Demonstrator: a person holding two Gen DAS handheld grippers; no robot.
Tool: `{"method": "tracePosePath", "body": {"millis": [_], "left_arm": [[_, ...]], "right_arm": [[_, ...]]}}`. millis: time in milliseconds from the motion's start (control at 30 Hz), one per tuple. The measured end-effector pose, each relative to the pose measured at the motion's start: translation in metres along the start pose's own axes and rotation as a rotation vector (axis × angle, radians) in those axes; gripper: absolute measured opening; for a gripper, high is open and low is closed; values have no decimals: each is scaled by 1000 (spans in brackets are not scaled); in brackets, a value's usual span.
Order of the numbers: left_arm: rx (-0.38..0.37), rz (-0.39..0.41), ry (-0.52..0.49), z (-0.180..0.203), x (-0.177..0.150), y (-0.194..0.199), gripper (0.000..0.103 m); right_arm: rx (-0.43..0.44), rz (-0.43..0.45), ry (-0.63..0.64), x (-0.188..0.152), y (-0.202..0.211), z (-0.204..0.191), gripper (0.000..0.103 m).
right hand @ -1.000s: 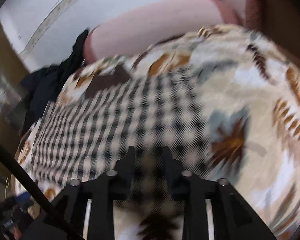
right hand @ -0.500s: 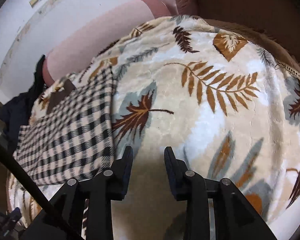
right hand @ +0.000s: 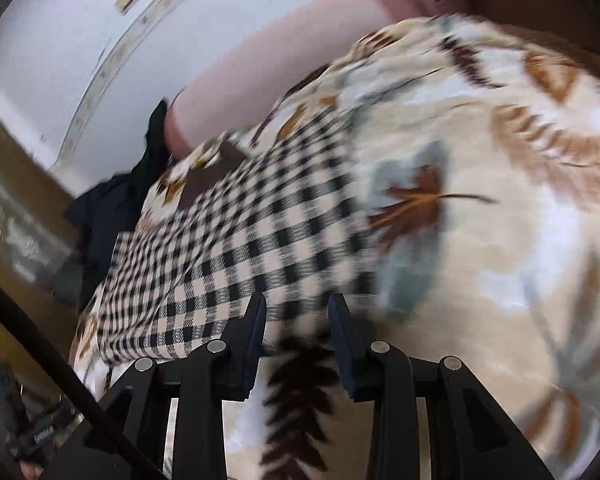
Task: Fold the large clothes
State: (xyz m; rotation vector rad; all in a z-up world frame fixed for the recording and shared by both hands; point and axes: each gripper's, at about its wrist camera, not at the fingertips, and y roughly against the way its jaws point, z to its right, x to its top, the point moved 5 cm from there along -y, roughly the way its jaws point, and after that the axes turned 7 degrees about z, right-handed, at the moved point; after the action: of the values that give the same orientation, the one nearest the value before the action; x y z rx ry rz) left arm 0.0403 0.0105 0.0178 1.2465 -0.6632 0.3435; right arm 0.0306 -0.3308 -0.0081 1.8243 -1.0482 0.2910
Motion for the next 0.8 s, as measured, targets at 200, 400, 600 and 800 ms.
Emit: {"method": "tracePosePath", "body": {"millis": [200, 400, 600, 800], "left_arm": [[52, 5, 13, -9, 35, -55, 54], [45, -56, 103, -43, 47, -91, 54], [85, -16, 148, -83, 53, -65, 54], [155, 12, 310, -144, 49, -36, 54]], "right_arm": [[-116, -6, 27, 10, -23, 26, 33], [-168, 4, 98, 8, -19, 35, 42], [-203, 11, 115, 8, -18, 36, 46], [-250, 50, 125, 10, -11, 30, 48]]}}
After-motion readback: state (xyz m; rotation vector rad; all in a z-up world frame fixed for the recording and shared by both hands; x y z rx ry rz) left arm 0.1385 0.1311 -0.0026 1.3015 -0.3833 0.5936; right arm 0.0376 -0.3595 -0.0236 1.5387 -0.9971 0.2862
